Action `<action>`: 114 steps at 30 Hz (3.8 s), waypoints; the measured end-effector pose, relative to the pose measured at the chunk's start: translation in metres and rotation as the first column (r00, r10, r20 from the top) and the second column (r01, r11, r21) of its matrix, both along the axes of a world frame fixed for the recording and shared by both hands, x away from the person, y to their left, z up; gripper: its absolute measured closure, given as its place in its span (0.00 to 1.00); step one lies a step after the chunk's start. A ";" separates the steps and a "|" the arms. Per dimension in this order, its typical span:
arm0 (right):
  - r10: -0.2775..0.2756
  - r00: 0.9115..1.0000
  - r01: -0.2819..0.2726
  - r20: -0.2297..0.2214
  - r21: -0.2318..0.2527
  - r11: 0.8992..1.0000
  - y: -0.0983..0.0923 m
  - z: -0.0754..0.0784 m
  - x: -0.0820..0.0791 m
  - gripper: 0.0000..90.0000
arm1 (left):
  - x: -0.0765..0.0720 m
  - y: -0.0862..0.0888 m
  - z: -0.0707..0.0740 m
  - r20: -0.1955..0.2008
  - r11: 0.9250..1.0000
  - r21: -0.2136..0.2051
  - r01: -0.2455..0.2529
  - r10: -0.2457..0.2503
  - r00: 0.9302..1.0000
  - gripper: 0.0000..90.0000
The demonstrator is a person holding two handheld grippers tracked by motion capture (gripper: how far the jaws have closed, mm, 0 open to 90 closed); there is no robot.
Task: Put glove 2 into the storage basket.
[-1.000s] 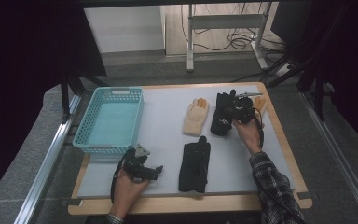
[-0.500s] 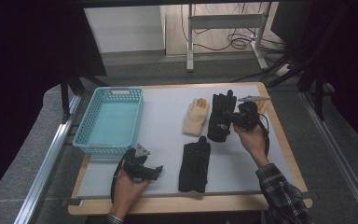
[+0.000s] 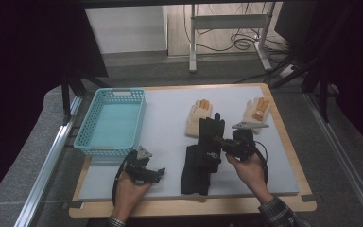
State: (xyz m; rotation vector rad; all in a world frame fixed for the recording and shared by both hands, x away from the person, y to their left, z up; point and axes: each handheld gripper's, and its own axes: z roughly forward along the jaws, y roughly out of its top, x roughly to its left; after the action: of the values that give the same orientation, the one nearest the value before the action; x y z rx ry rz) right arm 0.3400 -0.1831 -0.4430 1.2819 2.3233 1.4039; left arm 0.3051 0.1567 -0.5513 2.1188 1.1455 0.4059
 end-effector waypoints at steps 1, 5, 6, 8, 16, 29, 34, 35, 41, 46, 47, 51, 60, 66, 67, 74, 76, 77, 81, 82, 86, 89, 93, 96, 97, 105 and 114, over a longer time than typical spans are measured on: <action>0.000 1.000 0.000 -0.010 0.006 1.000 0.002 -0.001 -0.004 0.95 | 0.000 0.000 0.000 0.001 1.000 0.001 0.000 0.000 1.000 0.01; -0.018 1.000 0.018 -0.021 0.010 1.000 0.010 -0.007 -0.022 0.95 | 0.000 0.000 0.000 -0.001 1.000 -0.001 -0.001 0.001 1.000 0.01; -0.024 0.999 0.024 -0.025 0.002 1.000 0.014 -0.010 -0.027 0.95 | 0.000 0.000 0.000 -0.001 1.000 -0.001 -0.001 0.001 1.000 0.01; -0.030 0.999 0.029 -0.026 -0.012 1.000 0.021 -0.016 -0.033 0.95 | 0.000 0.000 0.000 -0.001 1.000 -0.001 -0.001 0.001 1.000 0.01; -0.063 0.998 0.060 -0.026 -0.105 0.993 0.043 -0.048 -0.039 0.94 | 0.000 0.000 0.000 -0.002 1.000 0.002 0.002 -0.002 1.000 0.01; -0.011 1.000 0.011 -0.005 -0.099 0.995 0.028 -0.046 -0.028 0.54 | 0.000 0.000 0.000 0.000 1.000 -0.001 -0.001 0.001 1.000 0.01; 0.041 0.999 -0.036 0.024 -0.157 0.987 0.010 -0.045 -0.020 0.58 | 0.000 0.000 0.000 -0.002 1.000 0.002 0.002 -0.002 1.000 0.01; 0.046 0.998 -0.040 0.030 -0.182 0.983 0.007 -0.048 -0.020 0.61 | 0.000 0.000 0.000 -0.002 1.000 0.002 0.002 -0.002 1.000 0.01; 0.092 0.996 -0.090 0.003 -0.207 0.974 -0.009 -0.073 -0.020 0.92 | 0.000 0.000 0.000 -0.002 1.000 0.002 0.002 -0.002 1.000 0.01; 0.139 0.990 -0.141 -0.024 -0.183 0.973 -0.013 -0.088 -0.025 0.98 | 0.000 0.001 0.000 -0.005 1.000 -0.002 0.003 -0.003 1.000 0.01; 0.144 0.989 -0.147 -0.027 -0.173 0.974 -0.013 -0.089 -0.026 0.98 | 0.000 0.001 0.000 -0.006 1.000 -0.004 0.003 -0.004 1.000 0.01; 0.169 0.986 -0.169 -0.017 -0.162 0.972 -0.008 -0.091 -0.028 0.98 | 0.000 0.002 0.000 -0.011 1.000 -0.014 0.010 -0.010 1.000 0.01; 0.215 0.977 -0.211 0.000 -0.183 0.960 0.017 -0.092 -0.028 0.96 | -0.006 0.016 0.004 -0.003 0.999 0.039 0.001 -0.001 1.000 0.04; 0.236 0.972 -0.227 0.018 -0.201 0.953 0.039 -0.092 -0.026 0.93 | -0.010 0.023 0.004 0.014 0.998 0.060 -0.017 0.016 1.000 0.03; 0.238 0.971 -0.229 0.020 -0.203 0.952 0.043 -0.092 -0.025 0.93 | -0.010 0.024 0.004 0.017 0.998 0.061 -0.026 0.025 1.000 0.02; 0.255 0.966 -0.236 0.052 -0.241 0.941 0.065 -0.093 -0.018 0.90 | -0.008 0.031 -0.001 -0.004 0.999 0.012 -0.030 0.030 1.000 0.01; 0.254 0.966 -0.236 0.046 -0.238 0.942 0.067 -0.093 -0.017 0.89 | -0.008 0.031 -0.001 -0.005 0.999 0.011 -0.030 0.030 1.000 0.01; 0.257 0.965 -0.240 0.042 -0.237 0.941 0.067 -0.093 -0.017 0.87 | -0.008 0.031 -0.001 -0.006 0.999 0.010 -0.031 0.031 0.999 0.01; 0.264 0.964 -0.250 0.030 -0.230 0.941 0.061 -0.089 -0.018 0.81 | -0.008 0.031 -0.001 -0.005 0.999 0.009 -0.034 0.034 0.999 0.01; 0.261 0.965 -0.247 0.034 -0.231 0.941 0.058 -0.087 -0.018 0.79 | -0.008 0.030 -0.001 -0.004 0.999 0.008 -0.036 0.036 0.999 0.01; 0.222 0.973 -0.201 0.062 -0.242 0.949 0.040 -0.081 -0.015 0.72 | -0.008 0.031 -0.001 -0.003 0.999 0.005 -0.036 0.036 0.999 0.01; 0.175 0.982 -0.152 0.075 -0.245 0.957 0.023 -0.077 -0.010 0.65 | -0.008 0.031 -0.001 -0.003 0.999 0.005 -0.036 0.036 0.999 0.01; 0.108 0.989 -0.076 0.105 -0.275 0.958 -0.003 -0.074 -0.003 0.54 | -0.008 0.031 -0.002 -0.002 0.999 0.004 -0.036 0.036 0.999 0.01; 0.071 0.992 -0.040 0.103 -0.282 0.959 -0.019 -0.075 0.001 0.45 | -0.008 0.031 -0.002 -0.001 0.999 0.004 -0.036 0.036 0.999 0.01; 0.060 0.993 -0.027 0.103 -0.292 0.956 -0.024 -0.075 0.002 0.42 | -0.008 0.031 -0.002 -0.001 0.999 0.004 -0.036 0.036 0.999 0.01; -0.065 0.987 0.109 0.145 -0.322 0.940 -0.063 -0.081 0.010 0.30 | -0.008 0.031 -0.002 -0.001 0.999 0.004 -0.036 0.036 0.999 0.01; -0.105 0.986 0.143 0.125 -0.340 0.930 -0.076 -0.088 0.016 0.21 | -0.008 0.031 -0.002 -0.004 0.999 0.004 -0.035 0.035 0.999 0.01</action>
State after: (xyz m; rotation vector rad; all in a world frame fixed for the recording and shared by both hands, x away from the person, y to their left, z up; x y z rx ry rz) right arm 0.3557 -0.2590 -0.5307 1.1927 2.2450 0.9414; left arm 0.2971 0.1877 -0.5530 2.1062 1.1866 0.4200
